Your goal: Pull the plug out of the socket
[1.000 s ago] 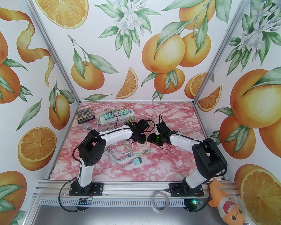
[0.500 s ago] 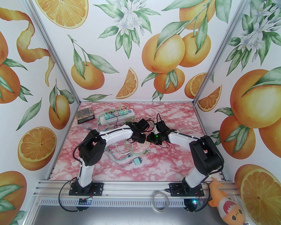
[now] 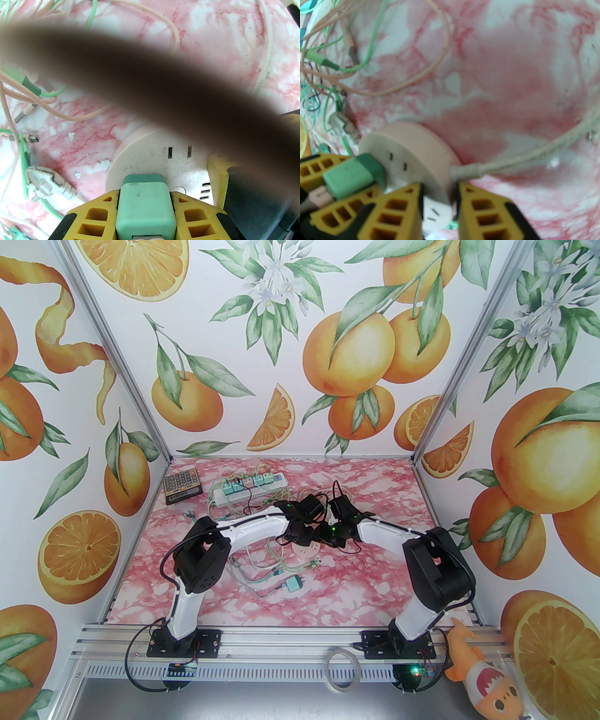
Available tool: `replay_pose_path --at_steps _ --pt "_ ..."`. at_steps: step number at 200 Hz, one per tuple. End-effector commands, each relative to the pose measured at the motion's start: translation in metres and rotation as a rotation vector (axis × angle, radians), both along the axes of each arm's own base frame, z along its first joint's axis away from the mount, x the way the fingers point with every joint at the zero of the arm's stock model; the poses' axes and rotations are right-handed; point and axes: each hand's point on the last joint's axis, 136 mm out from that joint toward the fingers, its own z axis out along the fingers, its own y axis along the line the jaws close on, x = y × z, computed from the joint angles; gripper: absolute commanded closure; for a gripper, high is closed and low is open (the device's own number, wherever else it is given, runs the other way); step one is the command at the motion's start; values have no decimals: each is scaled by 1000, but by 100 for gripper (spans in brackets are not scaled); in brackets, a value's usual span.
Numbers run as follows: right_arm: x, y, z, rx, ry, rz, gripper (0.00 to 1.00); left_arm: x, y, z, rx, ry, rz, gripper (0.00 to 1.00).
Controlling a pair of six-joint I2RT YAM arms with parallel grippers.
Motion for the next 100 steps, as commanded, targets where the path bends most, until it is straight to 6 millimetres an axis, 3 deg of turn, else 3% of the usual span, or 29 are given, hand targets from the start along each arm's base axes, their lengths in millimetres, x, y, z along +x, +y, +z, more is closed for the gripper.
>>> replay_pose_path --at_steps 1,55,100 --pt "-40 -39 -54 -248 171 -11 74 -3 -6 8 10 -14 -53 91" --pt "-40 -41 -53 -275 167 -4 76 9 -5 22 -225 98 47 91" --pt "-39 -38 -53 -283 166 0 76 6 0 19 -119 47 1 91"
